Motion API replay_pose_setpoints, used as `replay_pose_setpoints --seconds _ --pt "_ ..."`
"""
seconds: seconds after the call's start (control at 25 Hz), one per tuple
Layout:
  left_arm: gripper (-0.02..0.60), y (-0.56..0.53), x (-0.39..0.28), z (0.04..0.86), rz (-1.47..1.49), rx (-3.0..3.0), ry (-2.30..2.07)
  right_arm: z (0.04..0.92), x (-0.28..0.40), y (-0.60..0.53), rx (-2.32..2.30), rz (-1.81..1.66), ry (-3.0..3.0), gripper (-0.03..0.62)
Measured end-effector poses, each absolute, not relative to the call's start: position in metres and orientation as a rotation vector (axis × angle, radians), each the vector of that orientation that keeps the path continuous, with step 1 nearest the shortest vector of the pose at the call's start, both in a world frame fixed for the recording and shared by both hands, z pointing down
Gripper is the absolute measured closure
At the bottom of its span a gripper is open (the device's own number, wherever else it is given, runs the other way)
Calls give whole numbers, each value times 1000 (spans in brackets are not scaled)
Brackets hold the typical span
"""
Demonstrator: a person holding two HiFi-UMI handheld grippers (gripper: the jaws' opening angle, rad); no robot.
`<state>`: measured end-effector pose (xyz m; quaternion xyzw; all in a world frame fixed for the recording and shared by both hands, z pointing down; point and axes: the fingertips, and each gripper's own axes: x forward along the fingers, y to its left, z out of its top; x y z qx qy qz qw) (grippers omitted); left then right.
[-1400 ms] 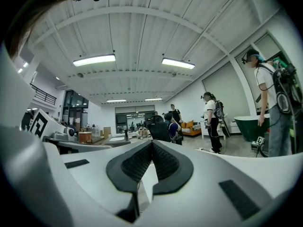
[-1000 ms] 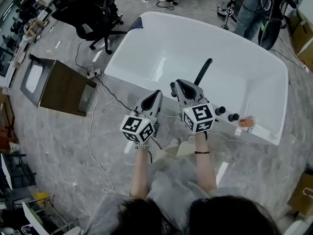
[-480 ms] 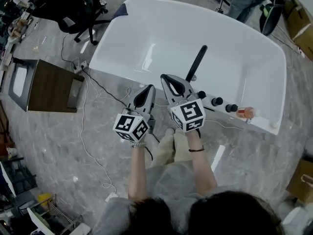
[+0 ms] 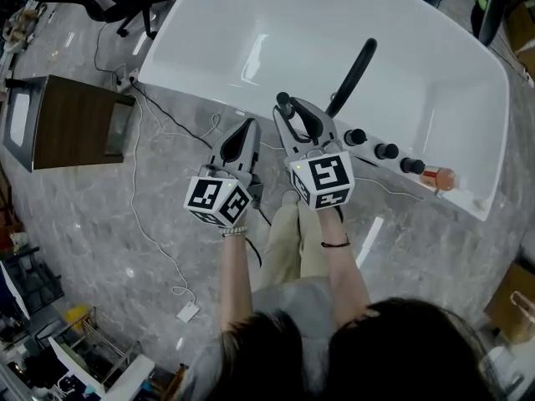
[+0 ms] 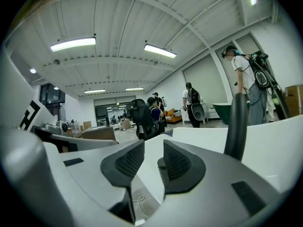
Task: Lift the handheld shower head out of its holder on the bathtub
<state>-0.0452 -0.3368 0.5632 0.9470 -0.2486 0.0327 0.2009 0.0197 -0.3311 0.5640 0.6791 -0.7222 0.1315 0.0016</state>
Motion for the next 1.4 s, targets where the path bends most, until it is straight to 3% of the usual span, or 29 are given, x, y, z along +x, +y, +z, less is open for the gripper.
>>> replay_pose_setpoints --seconds 0.48,1.4 --pt "577 -345 -36 605 132 2646 -678 621 29 -353 2140 489 -2222 419" --pt "577 -349 -47 634 183 2608 -688 682 23 -375 1994 594 -2161 414"
